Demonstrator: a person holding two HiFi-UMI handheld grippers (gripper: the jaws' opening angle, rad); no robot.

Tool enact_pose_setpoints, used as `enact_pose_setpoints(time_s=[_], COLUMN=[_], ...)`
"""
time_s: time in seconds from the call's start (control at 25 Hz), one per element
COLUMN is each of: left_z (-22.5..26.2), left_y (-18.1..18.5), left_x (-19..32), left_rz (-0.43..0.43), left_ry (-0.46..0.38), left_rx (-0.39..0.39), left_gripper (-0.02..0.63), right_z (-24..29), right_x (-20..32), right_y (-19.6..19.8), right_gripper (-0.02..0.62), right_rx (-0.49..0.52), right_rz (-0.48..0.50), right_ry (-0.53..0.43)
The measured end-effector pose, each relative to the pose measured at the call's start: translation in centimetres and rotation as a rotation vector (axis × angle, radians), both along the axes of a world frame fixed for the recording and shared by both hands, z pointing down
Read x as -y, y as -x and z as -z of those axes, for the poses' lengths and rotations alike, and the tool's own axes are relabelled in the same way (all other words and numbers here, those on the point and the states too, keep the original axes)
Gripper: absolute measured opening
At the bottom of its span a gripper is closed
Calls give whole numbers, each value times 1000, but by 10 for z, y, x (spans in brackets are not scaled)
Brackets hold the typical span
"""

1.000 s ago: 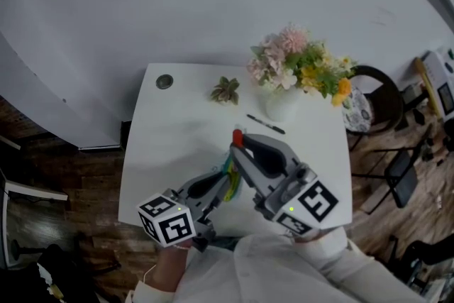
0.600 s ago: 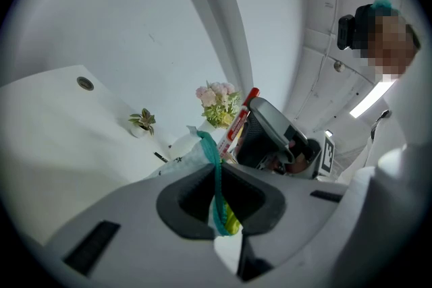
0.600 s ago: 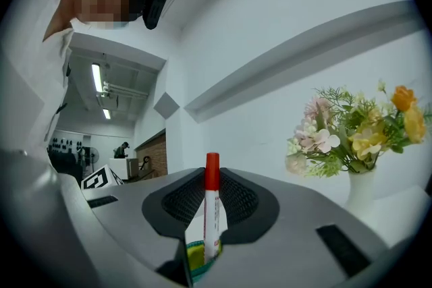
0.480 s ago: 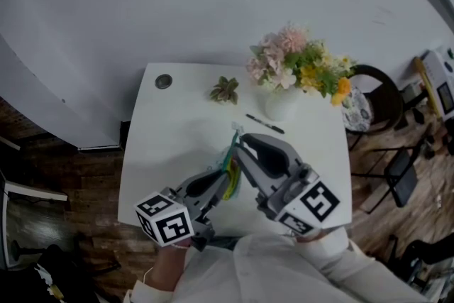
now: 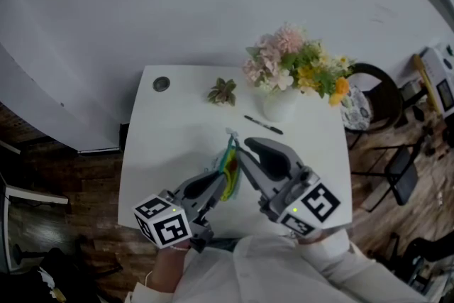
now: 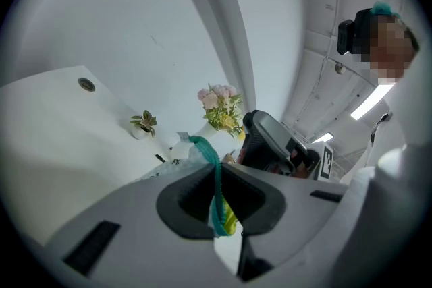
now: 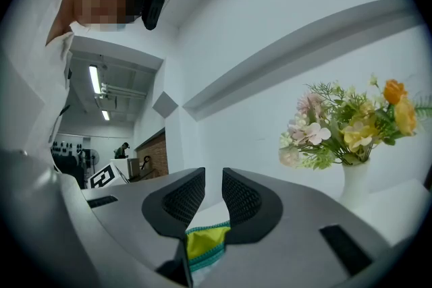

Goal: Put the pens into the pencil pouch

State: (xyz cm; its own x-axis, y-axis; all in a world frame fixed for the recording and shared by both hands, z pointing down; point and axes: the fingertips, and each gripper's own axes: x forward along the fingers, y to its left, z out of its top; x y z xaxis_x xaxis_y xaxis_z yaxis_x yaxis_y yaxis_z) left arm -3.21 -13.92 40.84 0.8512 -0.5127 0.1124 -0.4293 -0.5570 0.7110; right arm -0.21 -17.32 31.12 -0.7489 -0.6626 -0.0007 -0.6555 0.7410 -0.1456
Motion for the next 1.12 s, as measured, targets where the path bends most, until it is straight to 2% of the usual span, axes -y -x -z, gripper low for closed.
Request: enact_pose_setpoints(time_s=[0.36, 0.52, 0.76, 0.96, 1.12], left_z=[-1, -3, -7, -13, -14], left_y=[2, 1, 3, 4, 4], left_x=[3, 6, 14, 21, 24], left_rz=[10, 7, 20, 20, 23], left_ry=[24, 33, 55, 68, 82], left_rx=[-12, -10, -16, -12, -17], left_gripper=[28, 28, 28, 28, 28], right_z=[-41, -73, -119, -161, -192], right_x=[16, 28, 51, 81, 100], right_y=[-24, -33, -45, -59, -65], right_gripper=[63, 63, 63, 63, 63], right_rx=[-74, -212, -460, -525, -640], right_rz=[-56, -62, -100, -186, -219], right_ry=[75, 91, 175, 187, 194])
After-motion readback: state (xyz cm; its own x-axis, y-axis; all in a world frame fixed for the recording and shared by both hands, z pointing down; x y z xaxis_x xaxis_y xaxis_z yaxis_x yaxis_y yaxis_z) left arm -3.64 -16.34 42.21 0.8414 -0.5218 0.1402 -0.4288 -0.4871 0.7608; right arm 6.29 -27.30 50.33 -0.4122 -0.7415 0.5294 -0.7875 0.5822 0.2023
